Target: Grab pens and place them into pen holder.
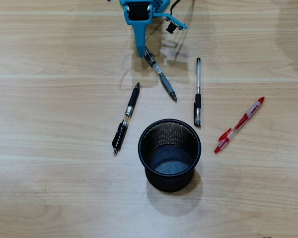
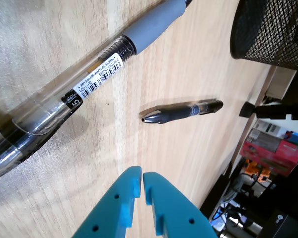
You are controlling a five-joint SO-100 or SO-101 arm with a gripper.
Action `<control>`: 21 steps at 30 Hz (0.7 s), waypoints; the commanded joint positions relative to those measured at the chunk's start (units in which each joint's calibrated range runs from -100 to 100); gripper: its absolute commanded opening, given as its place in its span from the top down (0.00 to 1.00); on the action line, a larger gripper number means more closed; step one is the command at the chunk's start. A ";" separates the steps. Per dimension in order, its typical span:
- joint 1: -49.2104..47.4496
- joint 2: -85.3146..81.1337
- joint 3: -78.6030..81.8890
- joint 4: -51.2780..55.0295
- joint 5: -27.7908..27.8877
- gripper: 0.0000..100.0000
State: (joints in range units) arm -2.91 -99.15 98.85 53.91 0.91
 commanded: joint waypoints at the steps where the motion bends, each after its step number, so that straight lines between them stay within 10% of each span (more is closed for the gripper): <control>1: 0.48 -0.51 -0.02 -0.38 -0.39 0.98; 21: 0.57 15.12 -18.21 -2.65 -0.49 0.98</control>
State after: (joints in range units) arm -2.81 -90.99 89.97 52.78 0.91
